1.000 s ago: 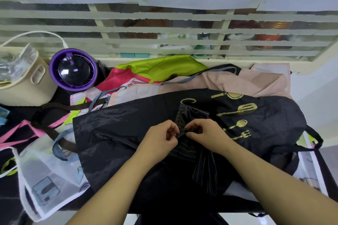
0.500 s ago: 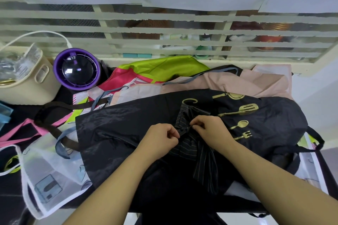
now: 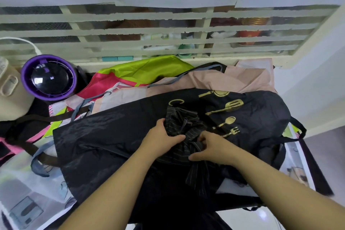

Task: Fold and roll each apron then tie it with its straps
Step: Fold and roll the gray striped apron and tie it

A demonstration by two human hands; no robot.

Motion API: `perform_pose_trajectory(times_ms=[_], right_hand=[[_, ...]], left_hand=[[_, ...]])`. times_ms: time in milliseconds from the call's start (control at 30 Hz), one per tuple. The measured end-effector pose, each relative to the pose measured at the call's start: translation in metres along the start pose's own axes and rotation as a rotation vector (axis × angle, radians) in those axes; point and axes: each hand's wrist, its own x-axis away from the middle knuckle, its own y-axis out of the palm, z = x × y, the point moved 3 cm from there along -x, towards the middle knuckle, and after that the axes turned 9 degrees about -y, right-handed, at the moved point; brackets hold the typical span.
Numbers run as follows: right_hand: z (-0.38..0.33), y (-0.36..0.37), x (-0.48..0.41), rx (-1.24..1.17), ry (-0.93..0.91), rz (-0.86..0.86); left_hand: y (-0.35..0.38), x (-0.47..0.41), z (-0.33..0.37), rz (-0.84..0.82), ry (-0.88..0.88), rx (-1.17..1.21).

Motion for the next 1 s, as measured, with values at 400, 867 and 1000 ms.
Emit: perform_pose_trajectory(times_ms=[400, 867, 1000], right_hand=[[-0.08, -0.137, 0.036, -0.206, -0.49, 0.673], [-0.225, -0.255, 0.101, -0.867, -0.992, 0.371], [-0.258, -0.277, 0.131, -0.391, -0.943, 0.431]], left_hand=[[-0.12, 0.039, 0.058, 0.055, 0.239, 0.896], [-0.263, 0.132, 0.121, 0.197, 0.641, 0.976], [-0.301, 0.161, 0.136, 0.3, 0.737, 0.922]])
